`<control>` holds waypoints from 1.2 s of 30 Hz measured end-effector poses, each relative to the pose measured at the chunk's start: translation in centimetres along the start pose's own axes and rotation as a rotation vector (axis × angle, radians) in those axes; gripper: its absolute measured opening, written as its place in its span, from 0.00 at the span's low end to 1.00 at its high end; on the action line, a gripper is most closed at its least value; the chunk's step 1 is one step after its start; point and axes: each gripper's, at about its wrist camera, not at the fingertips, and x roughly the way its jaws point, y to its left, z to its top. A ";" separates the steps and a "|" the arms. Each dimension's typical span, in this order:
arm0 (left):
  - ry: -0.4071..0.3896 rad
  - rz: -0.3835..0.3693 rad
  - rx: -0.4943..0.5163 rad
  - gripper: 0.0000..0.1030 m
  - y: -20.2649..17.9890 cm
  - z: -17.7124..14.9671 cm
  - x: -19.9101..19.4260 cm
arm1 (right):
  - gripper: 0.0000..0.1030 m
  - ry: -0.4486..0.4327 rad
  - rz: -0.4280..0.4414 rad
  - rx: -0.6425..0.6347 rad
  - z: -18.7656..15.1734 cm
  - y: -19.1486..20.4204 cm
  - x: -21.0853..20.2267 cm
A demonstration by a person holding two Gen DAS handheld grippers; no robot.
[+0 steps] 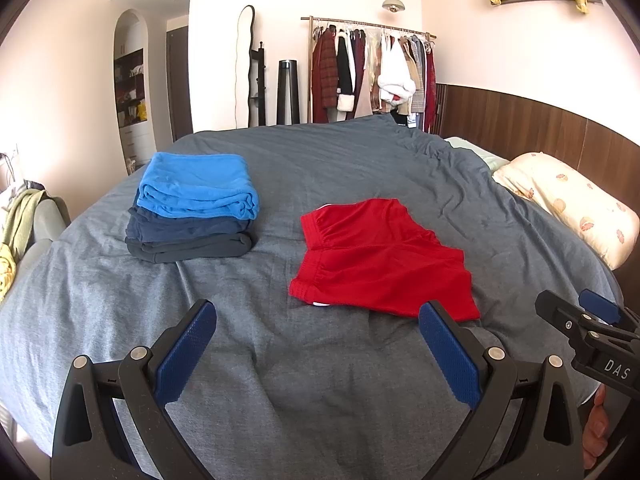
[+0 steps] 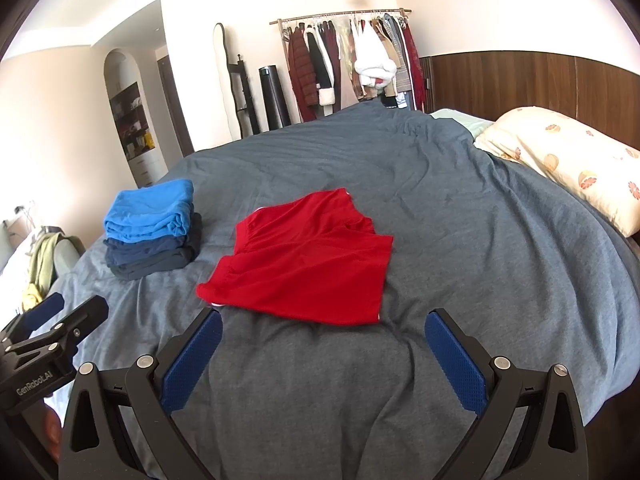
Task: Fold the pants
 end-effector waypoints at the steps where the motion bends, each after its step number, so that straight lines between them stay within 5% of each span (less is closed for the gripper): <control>1: 0.001 -0.001 0.000 1.00 0.0 0.0 0.0 | 1.00 0.000 0.000 0.000 0.0 0.0 0.0; 20: 0.013 0.000 -0.001 1.00 0.0 -0.2 0.4 | 1.00 0.007 0.001 0.000 -0.1 0.1 0.1; 36: 0.016 0.035 0.005 1.00 -0.5 1.2 4.8 | 1.00 0.039 0.016 -0.006 0.6 -0.3 3.9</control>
